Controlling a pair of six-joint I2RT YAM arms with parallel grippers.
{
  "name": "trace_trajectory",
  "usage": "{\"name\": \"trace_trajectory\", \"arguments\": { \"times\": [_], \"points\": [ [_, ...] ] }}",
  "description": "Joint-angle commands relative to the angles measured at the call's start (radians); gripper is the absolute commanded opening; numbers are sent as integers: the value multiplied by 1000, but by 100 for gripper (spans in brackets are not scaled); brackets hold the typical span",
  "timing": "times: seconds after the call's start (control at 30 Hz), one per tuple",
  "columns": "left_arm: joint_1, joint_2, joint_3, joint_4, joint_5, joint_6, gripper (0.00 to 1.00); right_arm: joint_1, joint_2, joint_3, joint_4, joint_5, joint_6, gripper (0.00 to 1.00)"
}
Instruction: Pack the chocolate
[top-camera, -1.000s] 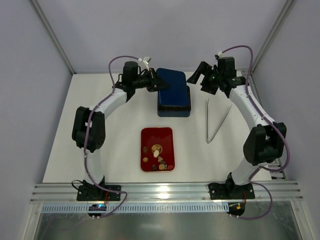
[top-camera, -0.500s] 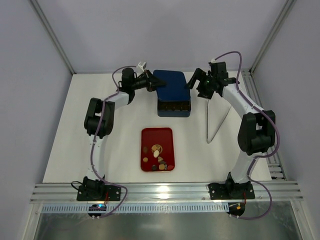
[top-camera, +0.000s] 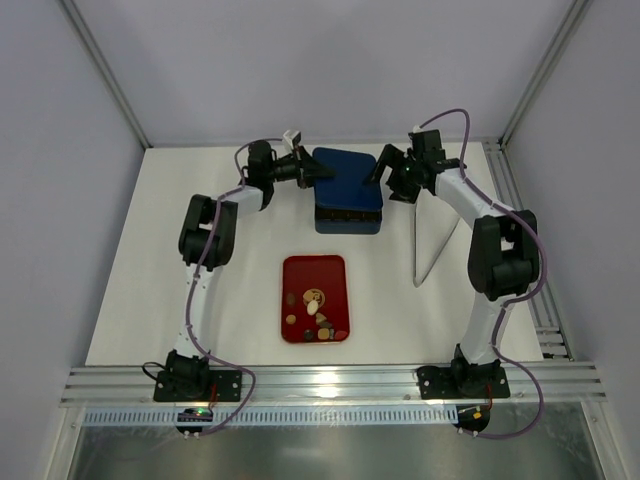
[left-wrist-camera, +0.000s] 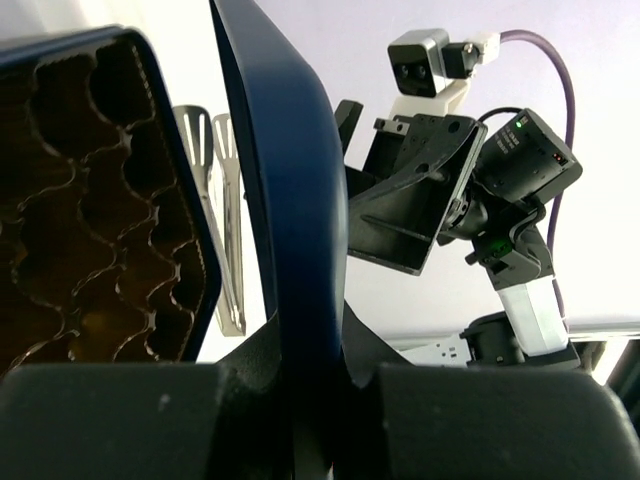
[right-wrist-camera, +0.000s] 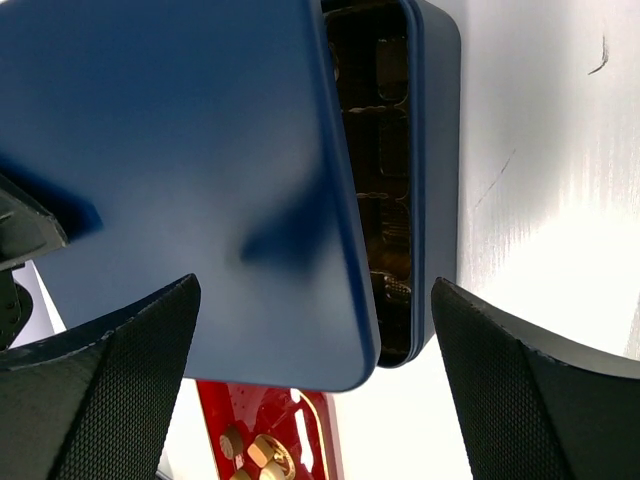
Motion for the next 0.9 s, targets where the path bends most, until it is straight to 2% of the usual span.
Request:
{"name": "trace_trajectory", "arguments": {
  "times": [0.0, 0.5, 0.87],
  "points": [
    [8, 10, 37, 63, 61, -28, 1, 5, 11, 34, 53, 23, 1, 96],
    [11, 45, 26, 55, 81, -9, 9, 16, 49, 18, 75, 35, 7, 95],
    [11, 61, 54, -58, 77, 70, 14, 22, 56, 20, 76, 35, 4, 94]
  ]
}}
